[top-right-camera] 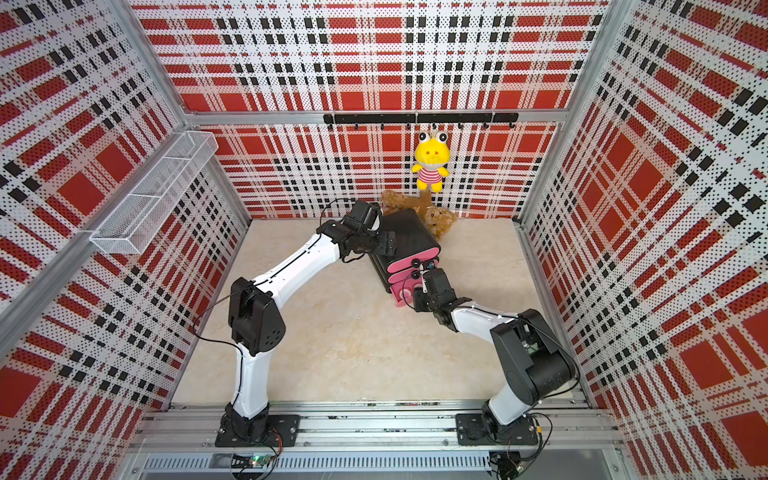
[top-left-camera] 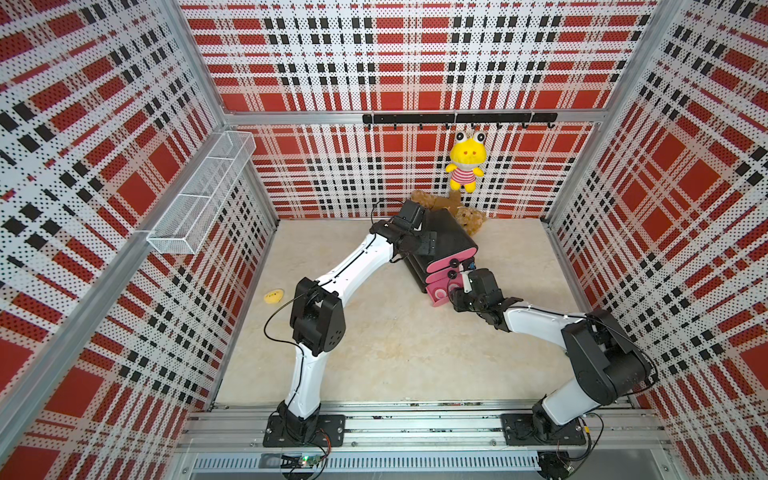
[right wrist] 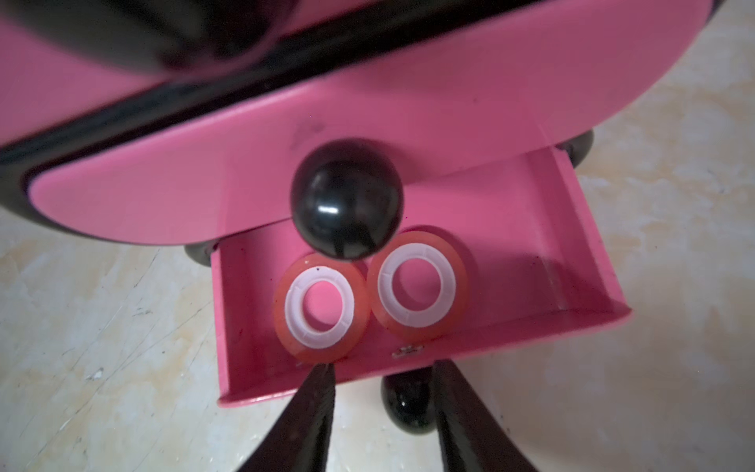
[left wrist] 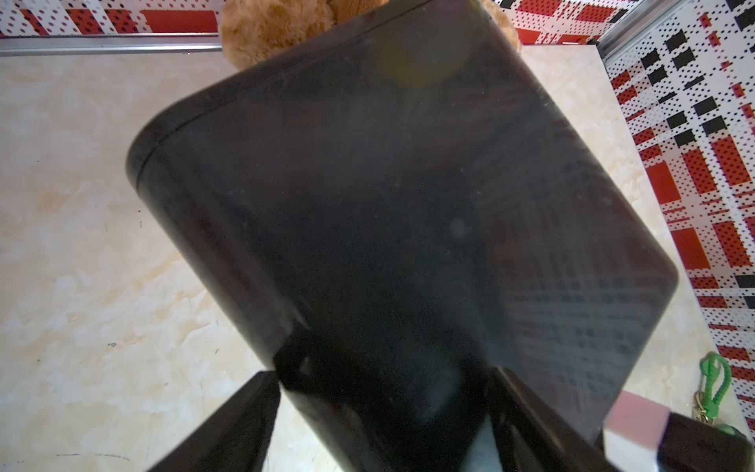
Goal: Place the transparent tape into the drawer according to color
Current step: Close the drawer in the storage box.
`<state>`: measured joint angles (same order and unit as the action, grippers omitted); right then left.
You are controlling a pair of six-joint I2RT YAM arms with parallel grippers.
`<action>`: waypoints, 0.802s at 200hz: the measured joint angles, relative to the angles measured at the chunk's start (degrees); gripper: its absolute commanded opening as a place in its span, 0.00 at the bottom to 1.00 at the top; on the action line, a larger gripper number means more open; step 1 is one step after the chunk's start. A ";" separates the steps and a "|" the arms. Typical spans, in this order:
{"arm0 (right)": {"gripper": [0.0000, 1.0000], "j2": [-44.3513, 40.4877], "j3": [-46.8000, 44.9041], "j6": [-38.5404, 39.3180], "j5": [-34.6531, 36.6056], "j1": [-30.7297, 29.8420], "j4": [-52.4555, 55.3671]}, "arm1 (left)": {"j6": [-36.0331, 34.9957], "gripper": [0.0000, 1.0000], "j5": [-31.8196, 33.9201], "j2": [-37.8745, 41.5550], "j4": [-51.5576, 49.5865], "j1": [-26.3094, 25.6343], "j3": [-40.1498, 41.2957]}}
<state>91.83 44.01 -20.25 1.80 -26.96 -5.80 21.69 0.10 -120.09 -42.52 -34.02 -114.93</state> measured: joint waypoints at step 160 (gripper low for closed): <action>0.57 -1.25 -4.90 0.55 -1.33 -0.04 -1.36 | -2.08 0.85 -0.37 -1.27 -2.51 0.26 -2.78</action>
<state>90.59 39.11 -19.70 0.47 -27.00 -7.16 19.62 -0.27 -121.36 -45.04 -33.76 -117.71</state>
